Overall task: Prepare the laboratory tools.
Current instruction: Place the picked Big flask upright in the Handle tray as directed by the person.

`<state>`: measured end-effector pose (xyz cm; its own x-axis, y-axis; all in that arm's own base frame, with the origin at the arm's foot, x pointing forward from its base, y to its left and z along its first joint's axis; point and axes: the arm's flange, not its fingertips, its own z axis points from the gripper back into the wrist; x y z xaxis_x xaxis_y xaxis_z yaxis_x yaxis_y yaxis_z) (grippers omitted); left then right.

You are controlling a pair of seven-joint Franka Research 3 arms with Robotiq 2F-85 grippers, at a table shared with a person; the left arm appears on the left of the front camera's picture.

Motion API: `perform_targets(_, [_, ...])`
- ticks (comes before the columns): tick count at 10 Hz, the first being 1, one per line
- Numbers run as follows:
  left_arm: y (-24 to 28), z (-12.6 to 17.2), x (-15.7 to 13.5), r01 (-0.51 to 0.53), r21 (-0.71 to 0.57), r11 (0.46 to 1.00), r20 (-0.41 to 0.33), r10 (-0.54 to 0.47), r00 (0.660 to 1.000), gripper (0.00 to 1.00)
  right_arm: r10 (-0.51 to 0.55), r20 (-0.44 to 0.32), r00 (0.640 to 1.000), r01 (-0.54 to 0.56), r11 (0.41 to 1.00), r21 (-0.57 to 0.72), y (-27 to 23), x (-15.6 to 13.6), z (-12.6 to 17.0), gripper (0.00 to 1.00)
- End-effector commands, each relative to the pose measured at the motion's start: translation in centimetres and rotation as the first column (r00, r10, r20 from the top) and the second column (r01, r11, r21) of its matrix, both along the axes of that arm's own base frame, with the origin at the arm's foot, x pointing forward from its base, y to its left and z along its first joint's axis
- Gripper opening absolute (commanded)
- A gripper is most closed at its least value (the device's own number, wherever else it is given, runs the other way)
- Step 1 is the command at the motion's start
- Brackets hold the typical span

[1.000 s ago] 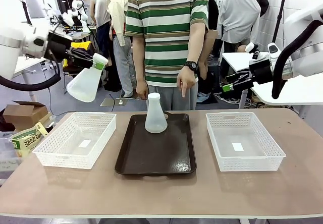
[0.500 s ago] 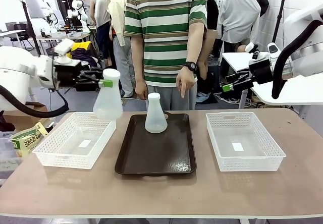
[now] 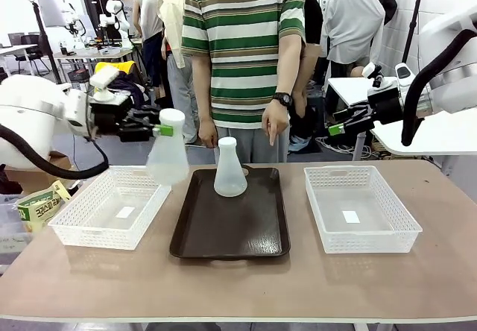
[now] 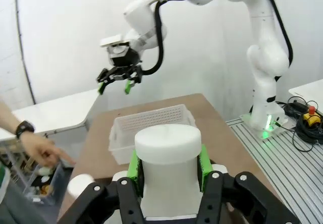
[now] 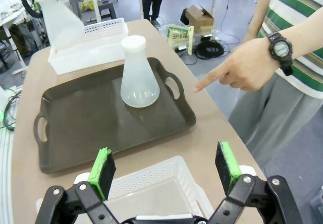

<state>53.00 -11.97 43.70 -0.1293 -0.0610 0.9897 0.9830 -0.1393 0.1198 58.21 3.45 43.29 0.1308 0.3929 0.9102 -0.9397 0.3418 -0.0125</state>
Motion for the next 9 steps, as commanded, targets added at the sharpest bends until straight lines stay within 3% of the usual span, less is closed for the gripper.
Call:
perform_targets(1, [-4.8,-2.5,0.8,0.122,-0.123,0.985,0.021,-0.12,0.993,0.0,-0.006,-0.015,1.0,0.006,1.0,-0.01,0.0,0.1,0.1,1.0])
perform_targets(4, [-10.1,-6.1,-0.1,0.12,-0.078,0.99,0.03,-0.118,0.993,0.0,-0.006,-0.015,1.0,0.006,1.0,-0.01,0.0,0.1,0.1,1.0])
perform_targets(6, [-11.6,-7.8,-0.2,0.113,-0.034,0.993,0.069,-0.11,0.992,0.0,-0.006,-0.015,1.0,0.006,1.0,-0.01,0.0,0.1,0.1,1.0])
perform_targets(9, [-12.8,-10.4,0.0,0.134,-0.068,0.989,0.054,-0.13,0.99,0.0,-0.006,-0.015,1.0,0.006,1.0,-0.01,0.0,0.1,0.1,1.0])
